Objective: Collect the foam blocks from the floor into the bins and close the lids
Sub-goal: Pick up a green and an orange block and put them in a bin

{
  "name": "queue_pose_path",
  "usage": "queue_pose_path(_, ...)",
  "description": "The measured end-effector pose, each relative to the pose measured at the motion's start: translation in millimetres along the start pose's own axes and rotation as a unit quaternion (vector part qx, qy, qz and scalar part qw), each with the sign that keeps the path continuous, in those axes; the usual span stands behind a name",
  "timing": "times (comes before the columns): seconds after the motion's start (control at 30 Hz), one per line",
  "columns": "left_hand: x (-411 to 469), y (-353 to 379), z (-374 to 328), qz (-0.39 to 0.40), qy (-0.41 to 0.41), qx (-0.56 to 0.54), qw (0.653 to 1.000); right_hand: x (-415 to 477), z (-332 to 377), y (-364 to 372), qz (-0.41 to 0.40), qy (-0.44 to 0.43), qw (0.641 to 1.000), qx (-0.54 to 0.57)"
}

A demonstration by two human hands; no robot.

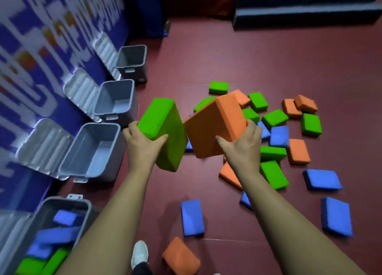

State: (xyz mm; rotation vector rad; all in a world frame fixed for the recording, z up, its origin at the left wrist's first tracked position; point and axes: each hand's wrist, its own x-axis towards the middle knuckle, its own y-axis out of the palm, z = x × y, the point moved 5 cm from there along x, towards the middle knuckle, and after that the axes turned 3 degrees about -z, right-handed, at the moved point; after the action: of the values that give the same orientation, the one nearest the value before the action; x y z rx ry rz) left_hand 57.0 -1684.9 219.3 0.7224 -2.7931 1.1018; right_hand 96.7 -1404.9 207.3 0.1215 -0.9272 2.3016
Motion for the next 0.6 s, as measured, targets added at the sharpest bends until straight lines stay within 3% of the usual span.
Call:
queue_pose_path(0.3, -34, -190, 94, -0.145, -0.074, 0.020, 0.986, -107, 114, 40, 0.108, -0.058, 0.991, 0.048)
queue_pose_path(0.5, -76, -331, 213, -0.237, -0.146, 0.024, 0.960, -233, 223, 113, 0.216, -0.134, 0.965, 0.068)
queue_pose_path(0.6, -103, -406, 281, -0.278, -0.159, 0.081, 0.944, -310, 275, 148, 0.267, -0.157, 0.948, 0.073)
